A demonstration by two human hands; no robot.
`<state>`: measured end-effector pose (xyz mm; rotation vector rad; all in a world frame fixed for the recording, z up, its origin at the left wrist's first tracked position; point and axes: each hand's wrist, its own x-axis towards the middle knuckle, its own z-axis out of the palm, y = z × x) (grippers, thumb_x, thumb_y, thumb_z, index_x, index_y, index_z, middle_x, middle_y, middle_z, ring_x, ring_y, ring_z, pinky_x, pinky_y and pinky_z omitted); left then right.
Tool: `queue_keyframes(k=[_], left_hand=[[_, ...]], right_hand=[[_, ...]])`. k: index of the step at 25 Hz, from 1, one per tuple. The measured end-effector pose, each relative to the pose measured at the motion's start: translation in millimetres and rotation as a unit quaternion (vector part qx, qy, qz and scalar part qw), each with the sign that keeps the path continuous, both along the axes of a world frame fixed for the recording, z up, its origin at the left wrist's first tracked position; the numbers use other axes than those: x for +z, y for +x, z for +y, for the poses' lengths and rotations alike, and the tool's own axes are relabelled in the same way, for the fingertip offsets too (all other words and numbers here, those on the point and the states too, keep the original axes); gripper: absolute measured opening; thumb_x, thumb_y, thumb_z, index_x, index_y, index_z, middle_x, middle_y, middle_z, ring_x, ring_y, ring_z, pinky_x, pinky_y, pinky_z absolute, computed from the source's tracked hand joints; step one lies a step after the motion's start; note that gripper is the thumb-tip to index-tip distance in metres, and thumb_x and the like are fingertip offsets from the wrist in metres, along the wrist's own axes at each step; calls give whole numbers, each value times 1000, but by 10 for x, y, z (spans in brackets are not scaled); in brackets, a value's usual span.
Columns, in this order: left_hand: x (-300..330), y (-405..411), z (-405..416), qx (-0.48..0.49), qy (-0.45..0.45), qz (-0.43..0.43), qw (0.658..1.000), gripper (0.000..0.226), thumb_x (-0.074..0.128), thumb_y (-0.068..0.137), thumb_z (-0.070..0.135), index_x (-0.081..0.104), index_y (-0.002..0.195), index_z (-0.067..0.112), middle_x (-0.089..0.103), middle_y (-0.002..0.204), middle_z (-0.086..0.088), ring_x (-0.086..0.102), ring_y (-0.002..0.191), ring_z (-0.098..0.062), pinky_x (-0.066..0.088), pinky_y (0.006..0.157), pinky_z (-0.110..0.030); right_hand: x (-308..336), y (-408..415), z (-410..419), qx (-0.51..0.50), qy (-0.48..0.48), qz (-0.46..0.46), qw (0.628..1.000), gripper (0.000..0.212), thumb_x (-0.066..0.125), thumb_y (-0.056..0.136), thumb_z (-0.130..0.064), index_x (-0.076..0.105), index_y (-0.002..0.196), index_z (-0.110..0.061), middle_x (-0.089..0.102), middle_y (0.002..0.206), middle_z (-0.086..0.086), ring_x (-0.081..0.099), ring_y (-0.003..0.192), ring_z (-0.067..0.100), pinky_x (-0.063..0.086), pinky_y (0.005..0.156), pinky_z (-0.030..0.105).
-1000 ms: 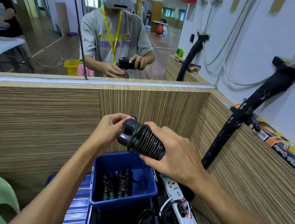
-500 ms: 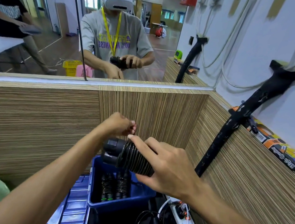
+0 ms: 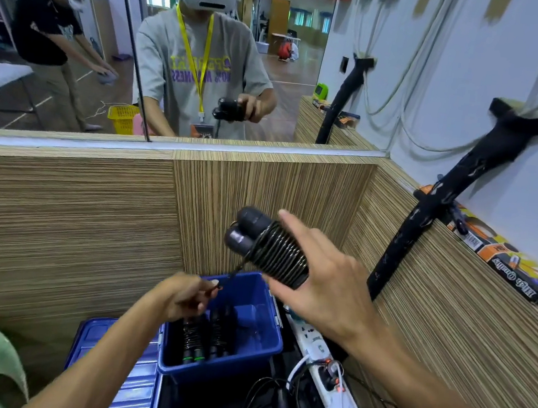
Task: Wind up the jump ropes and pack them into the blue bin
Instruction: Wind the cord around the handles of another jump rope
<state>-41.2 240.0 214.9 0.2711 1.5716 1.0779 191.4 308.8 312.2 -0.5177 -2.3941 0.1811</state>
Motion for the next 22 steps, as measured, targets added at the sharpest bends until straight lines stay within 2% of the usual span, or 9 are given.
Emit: queue_keyframes(k=[3, 6, 7, 9, 11, 14, 17, 20, 22], left_hand=[[414, -31, 40, -24, 62, 161, 985, 26, 47, 96, -2, 56, 73, 5, 57, 47, 4, 52, 49, -14, 45, 38, -17], [1022, 75, 122, -81, 108, 282, 950, 17, 57, 94, 13, 64, 81, 5, 66, 70, -4, 60, 55, -11, 51, 49, -15], [1183, 127, 145, -79, 139, 336, 928, 15, 59, 93, 17, 66, 85, 6, 68, 77, -6, 63, 59, -10, 54, 55, -17], [1376, 297, 124, -47, 213, 492, 843, 14, 61, 93, 22, 69, 86, 13, 71, 77, 1, 66, 63, -7, 55, 60, -18], [1429, 536, -23, 4, 291, 573, 766, 10, 63, 93, 23, 70, 87, 19, 69, 73, 9, 66, 65, -1, 53, 62, -15], [1213, 818, -280, 31, 361, 578, 731, 6, 66, 91, 18, 71, 92, 20, 69, 81, 14, 66, 76, 3, 49, 69, -9], [925, 965, -421, 45, 394, 551, 734, 12, 65, 90, 10, 70, 99, 16, 70, 91, 12, 66, 86, 1, 51, 76, -14], [821, 1009, -460, 66, 415, 508, 752, 20, 60, 93, 9, 60, 111, 17, 71, 100, 9, 67, 97, -2, 50, 81, -14], [826, 979, -474, 70, 412, 513, 750, 30, 56, 95, 6, 53, 122, 18, 71, 101, 6, 66, 98, -1, 47, 82, -10]], right_hand=[[-58, -67, -113, 106, -2, -85, 991, 81, 67, 82, -51, 33, 152, -26, 56, 98, -8, 57, 70, 9, 56, 59, 29], [-163, -82, -203, 122, 4, -194, 973, 81, 67, 81, -56, 32, 150, -31, 58, 105, -9, 62, 79, 15, 54, 67, 35], [-200, -78, -205, 106, -10, -209, 972, 80, 66, 81, -57, 32, 149, -32, 59, 110, -9, 63, 87, 17, 54, 73, 37], [-252, -54, -140, 58, -65, -197, 977, 78, 65, 82, -59, 31, 148, -34, 60, 119, -9, 63, 100, 19, 53, 83, 40], [-266, -36, -52, 14, -81, -182, 980, 77, 63, 81, -62, 30, 146, -35, 60, 122, -9, 63, 106, 19, 52, 87, 39], [-294, -21, 24, -34, -109, -142, 983, 87, 61, 80, -62, 17, 152, -41, 61, 117, -9, 64, 102, 19, 52, 85, 41], [-271, -33, 0, -44, -143, -109, 983, 98, 61, 81, -58, -10, 149, -55, 59, 100, -5, 63, 88, 22, 53, 78, 45], [-238, -47, -75, -40, -153, -96, 983, 94, 60, 83, -55, -11, 144, -64, 54, 92, -4, 62, 83, 20, 53, 77, 43], [-242, -61, -103, -37, -150, -86, 984, 91, 60, 83, -57, -6, 144, -64, 53, 90, -6, 61, 80, 18, 54, 75, 42]])
